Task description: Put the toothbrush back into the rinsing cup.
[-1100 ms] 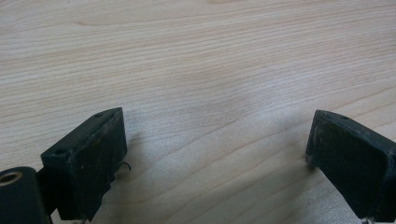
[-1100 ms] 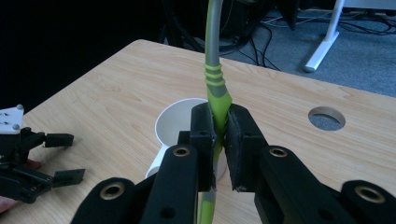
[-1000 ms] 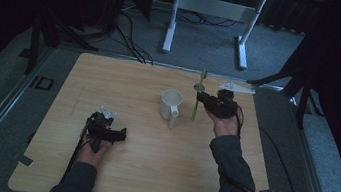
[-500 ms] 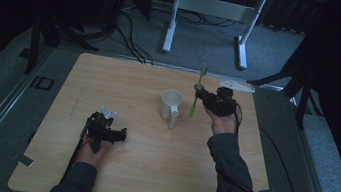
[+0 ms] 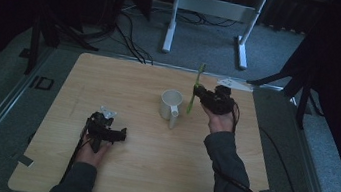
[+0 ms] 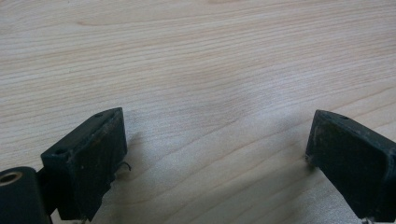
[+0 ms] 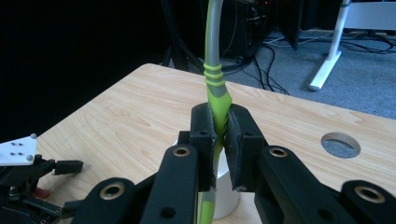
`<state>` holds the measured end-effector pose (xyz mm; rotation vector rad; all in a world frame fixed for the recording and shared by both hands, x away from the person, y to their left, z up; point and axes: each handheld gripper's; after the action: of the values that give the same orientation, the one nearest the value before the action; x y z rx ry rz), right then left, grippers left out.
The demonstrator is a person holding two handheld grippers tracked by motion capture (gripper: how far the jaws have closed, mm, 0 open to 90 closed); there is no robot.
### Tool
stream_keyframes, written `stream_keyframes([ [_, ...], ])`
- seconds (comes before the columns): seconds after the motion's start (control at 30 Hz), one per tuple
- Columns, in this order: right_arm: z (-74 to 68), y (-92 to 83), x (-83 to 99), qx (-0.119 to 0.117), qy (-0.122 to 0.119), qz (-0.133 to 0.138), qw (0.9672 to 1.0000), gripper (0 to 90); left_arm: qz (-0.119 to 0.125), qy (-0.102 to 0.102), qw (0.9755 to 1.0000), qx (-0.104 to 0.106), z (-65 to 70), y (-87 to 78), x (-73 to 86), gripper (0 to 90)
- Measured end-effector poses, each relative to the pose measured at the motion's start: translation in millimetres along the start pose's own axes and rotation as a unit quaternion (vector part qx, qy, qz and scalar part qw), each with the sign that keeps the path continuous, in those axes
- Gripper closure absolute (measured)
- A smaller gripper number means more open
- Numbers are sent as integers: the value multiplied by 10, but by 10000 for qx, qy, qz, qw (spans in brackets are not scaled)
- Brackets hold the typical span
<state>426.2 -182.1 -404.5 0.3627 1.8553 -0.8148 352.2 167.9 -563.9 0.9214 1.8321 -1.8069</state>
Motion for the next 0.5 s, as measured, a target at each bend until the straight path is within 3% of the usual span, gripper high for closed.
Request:
stream_keyframes([
  [0.5, -79, 81, -15, -135, -15, 108, 9998, 819, -3, 2, 10000, -2, 0, 0, 0, 55],
])
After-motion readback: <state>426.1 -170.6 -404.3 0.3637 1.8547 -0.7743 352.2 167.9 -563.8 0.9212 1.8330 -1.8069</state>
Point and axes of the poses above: each handheld gripper's, and its own axes: y roughly forward along the jaws, x roughly out of its underside, z roughly to its right, and after that the axes turned 7 degrees about -x, right-handed
